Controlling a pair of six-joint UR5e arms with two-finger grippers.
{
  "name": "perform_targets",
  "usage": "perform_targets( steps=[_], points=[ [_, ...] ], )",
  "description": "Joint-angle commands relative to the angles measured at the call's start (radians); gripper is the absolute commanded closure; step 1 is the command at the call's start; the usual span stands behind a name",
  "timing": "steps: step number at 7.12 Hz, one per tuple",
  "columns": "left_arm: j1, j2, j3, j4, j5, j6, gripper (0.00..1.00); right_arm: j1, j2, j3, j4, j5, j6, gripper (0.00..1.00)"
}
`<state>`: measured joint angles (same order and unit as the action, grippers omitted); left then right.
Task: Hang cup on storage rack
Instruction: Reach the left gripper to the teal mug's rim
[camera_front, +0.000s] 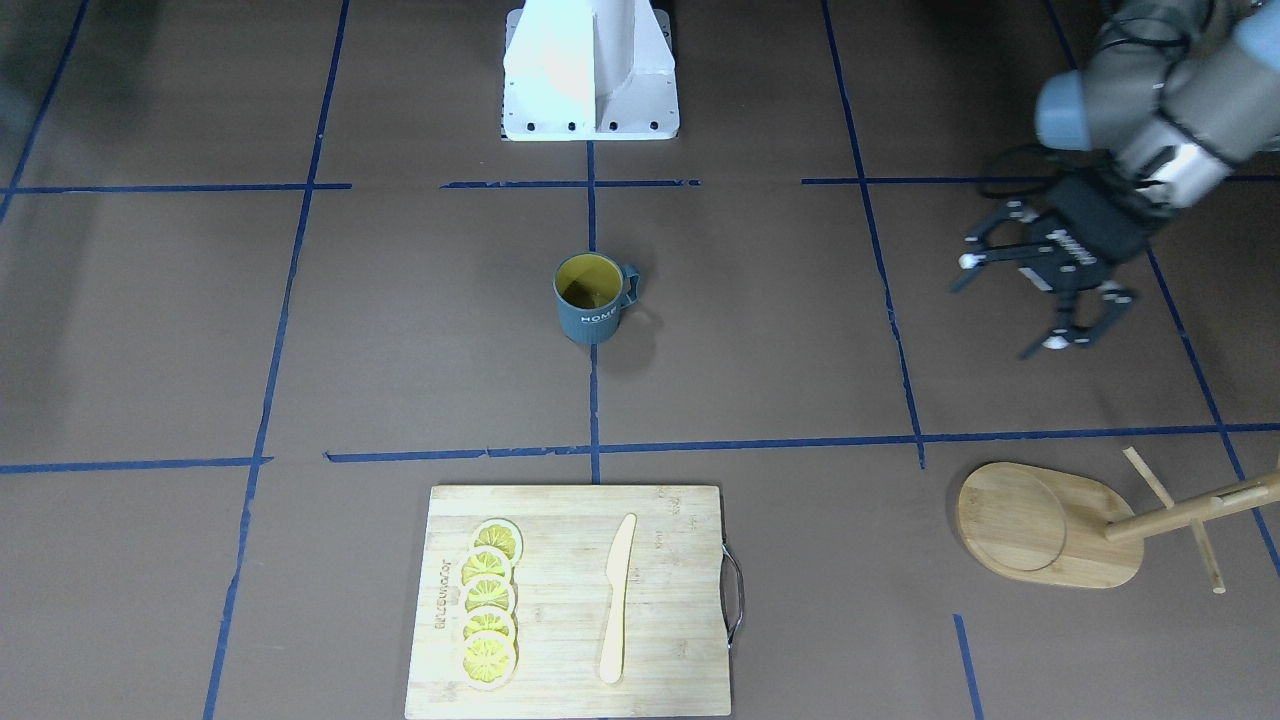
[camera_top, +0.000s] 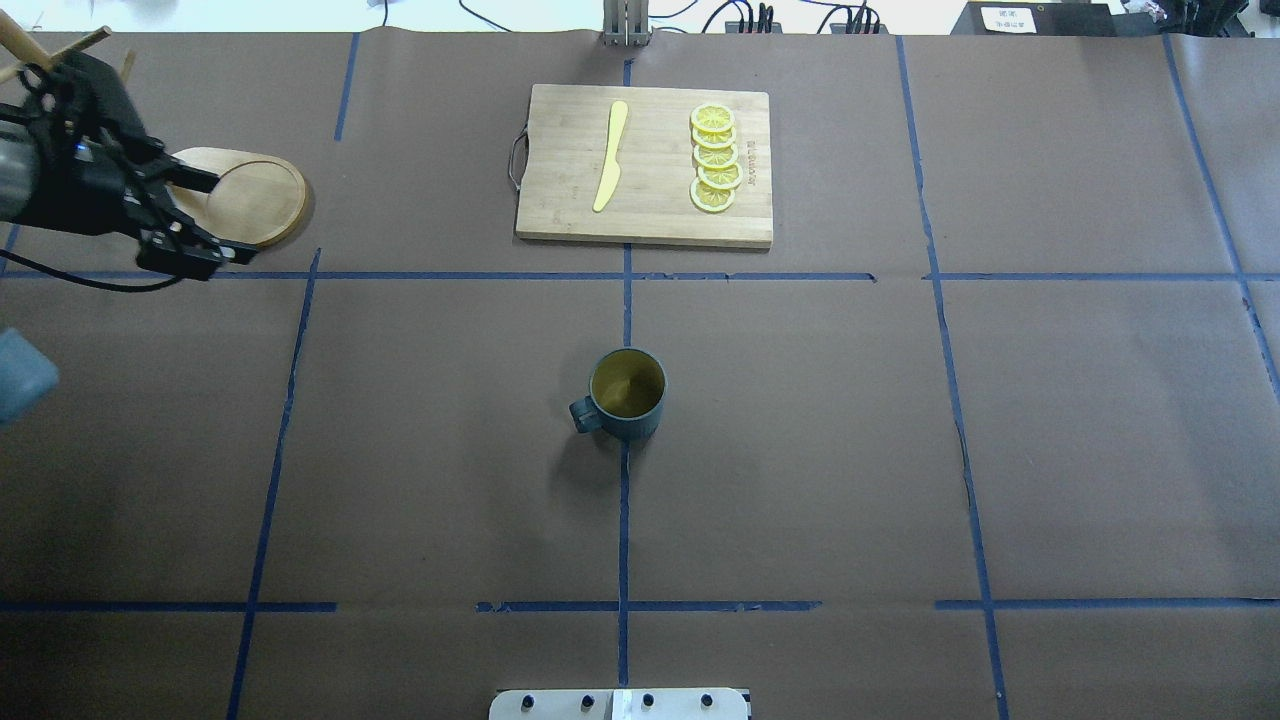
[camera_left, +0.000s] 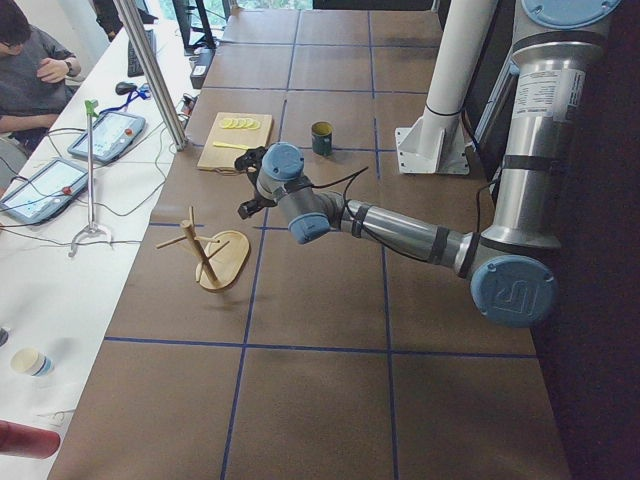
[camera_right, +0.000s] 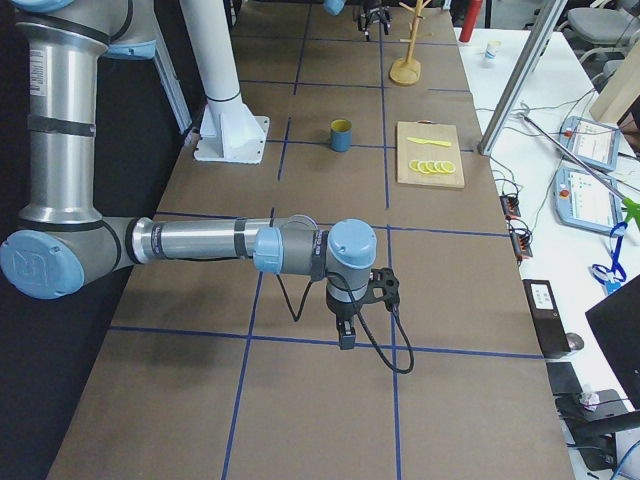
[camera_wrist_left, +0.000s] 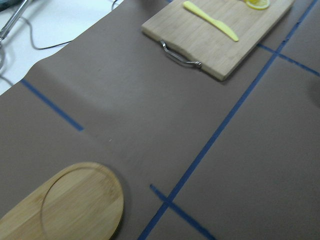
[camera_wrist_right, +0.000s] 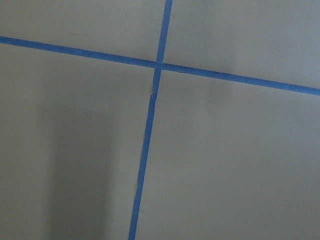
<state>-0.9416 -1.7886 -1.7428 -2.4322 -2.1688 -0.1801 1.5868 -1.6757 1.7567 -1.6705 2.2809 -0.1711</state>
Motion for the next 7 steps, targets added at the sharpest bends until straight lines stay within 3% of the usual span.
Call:
perform_targets(
  steps=[1,2,4,7],
  points=[
    [0.275,-0.121,0.017,-0.007,0.236,-0.036,0.00,-0.001,0.001,0.001,0.000,0.002,0.001,0.00],
    [0.382,-0.123,0.020,-0.016,0.365,-0.038,0.00,0.001,0.001,0.001,0.000,0.002,0.001,0.00],
    [0.515,-0.132,0.051,-0.079,0.496,-0.086,0.01,0.001,0.001,0.001,0.000,0.000,0.001,0.00],
    [0.563,-0.238,0.195,-0.154,0.535,-0.113,0.01,-0.001,0.014,0.000,0.000,0.000,0.004,0.00]
  ],
)
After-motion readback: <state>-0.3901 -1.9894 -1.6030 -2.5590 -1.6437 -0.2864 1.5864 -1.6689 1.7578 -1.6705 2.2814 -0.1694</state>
